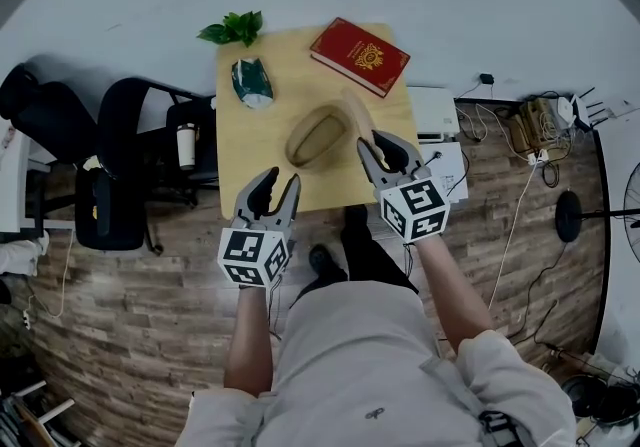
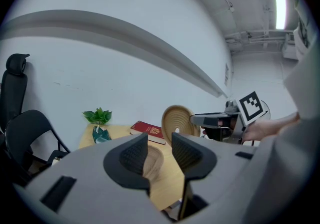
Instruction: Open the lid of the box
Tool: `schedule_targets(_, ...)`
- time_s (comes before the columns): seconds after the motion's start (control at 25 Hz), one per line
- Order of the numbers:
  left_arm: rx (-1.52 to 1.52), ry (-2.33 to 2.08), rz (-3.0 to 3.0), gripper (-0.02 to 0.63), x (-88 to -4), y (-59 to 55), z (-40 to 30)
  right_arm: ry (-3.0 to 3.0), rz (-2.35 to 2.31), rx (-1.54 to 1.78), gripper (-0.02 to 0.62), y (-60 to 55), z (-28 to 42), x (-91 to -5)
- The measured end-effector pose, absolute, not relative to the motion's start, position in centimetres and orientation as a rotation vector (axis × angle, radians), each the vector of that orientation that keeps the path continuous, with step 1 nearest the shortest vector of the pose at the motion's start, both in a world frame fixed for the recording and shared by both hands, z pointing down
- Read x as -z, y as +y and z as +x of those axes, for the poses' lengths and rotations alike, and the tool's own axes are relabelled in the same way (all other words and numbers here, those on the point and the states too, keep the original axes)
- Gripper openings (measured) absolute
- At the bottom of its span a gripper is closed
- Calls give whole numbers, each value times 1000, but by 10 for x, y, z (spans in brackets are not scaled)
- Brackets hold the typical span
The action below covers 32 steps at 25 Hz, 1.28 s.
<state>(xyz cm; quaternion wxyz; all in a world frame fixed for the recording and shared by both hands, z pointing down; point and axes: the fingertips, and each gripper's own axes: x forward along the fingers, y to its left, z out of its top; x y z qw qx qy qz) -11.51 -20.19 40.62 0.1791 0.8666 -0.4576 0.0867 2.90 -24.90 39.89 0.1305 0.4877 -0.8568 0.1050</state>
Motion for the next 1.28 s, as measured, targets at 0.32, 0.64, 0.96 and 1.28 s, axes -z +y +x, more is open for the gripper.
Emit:
schedule_targets(0.32,-230,-1288,2448,121,-405,-195,-115,-2462,1506,-381,86,-228,48,-401)
schedule_targets(0.64,-235,-1262,2453,86,-408,-187,-108,-2444,1544,-446,86,-213,56,-408)
schedule_targets(0.96,-244,-1270,2453,44,-406,-185,-114,-2445,1532,-435,86,-205,49,-407)
schedule_targets(1.28,-242,-1285,2442,18,-407,-188,-121,-2445,1513,-424,86,-204,40,-405)
